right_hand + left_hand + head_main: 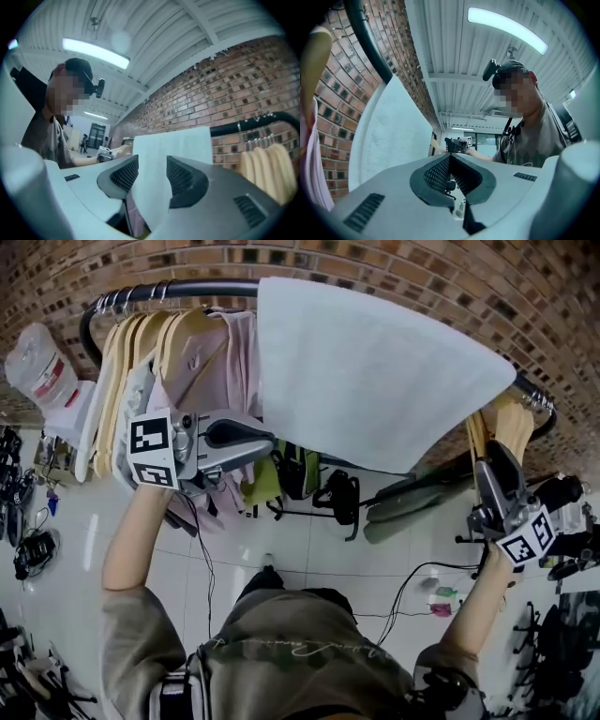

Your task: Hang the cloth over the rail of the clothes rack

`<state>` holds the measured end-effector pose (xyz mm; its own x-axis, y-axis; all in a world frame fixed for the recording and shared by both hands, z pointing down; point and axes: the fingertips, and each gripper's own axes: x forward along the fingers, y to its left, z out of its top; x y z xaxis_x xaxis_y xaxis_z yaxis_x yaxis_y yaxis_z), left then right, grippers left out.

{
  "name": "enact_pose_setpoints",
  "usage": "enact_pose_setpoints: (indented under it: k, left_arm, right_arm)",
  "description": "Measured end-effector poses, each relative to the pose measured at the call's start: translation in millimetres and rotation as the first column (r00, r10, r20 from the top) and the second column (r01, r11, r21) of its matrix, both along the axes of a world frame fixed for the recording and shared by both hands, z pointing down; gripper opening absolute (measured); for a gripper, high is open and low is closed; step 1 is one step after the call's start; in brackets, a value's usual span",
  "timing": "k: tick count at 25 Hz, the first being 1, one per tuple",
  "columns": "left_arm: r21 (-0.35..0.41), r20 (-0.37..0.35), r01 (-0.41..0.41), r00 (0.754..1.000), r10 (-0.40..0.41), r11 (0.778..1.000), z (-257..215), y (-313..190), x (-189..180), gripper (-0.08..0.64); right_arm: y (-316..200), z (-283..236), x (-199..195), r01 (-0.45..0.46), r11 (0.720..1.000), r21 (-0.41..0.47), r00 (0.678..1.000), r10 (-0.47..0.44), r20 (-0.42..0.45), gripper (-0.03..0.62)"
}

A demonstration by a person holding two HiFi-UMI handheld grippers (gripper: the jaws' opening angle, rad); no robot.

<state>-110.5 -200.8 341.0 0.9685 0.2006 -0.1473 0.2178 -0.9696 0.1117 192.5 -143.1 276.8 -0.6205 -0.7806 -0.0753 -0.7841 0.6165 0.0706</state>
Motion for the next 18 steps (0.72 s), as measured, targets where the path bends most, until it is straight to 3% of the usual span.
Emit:
enact_pose_setpoints:
  k: [4,6,7,8,9,12,18]
  left_arm:
    - [-0.021,-0.007,0.031,0.999,-0.031,0.999,-8.1,23.1,-0.1,0.006]
    - [-0.015,0.009,0.052,0.999,-0.052,0.999,-9.3,40.9,2.8,0.006]
    - [-0.013,0.012,0.060,0.998,-0.060,0.998,-9.9,52.9,5.2,0.006]
    - [-0.012,0.012,0.066,0.998,-0.066,0.998,-10.6,66.7,8.2,0.006]
    - [-0.012,0.009,0.072,0.997,-0.072,0.997,-11.2,82.1,11.6,0.006]
    - [-0.019,-0.007,0.084,0.996,-0.084,0.996,-9.4,136.3,22.7,0.006]
    - [-0.064,0.016,0.117,0.993,-0.116,0.991,18.6,250.3,44.2,0.006]
  right_arm:
    - [23.9,7.1,-59.0,0.263,0.964,-0.030,0.959,-0.258,0.118,0.187]
    - [38.6,17.5,-85.6,0.340,0.939,-0.044,0.937,-0.334,0.107,0.186]
    - [49.5,22.5,-95.8,0.369,0.928,-0.044,0.927,-0.364,0.089,0.154]
    - [62.6,26.2,-103.8,0.399,0.916,-0.041,0.915,-0.395,0.078,0.042]
    - [77.6,28.9,-109.9,0.431,0.902,-0.038,0.901,-0.427,0.079,0.020]
    - [128.1,38.9,-121.1,0.502,0.864,-0.031,0.862,-0.498,0.090,0.020]
    - [230.4,64.4,-123.8,0.563,0.826,-0.023,0.818,-0.554,0.153,0.020]
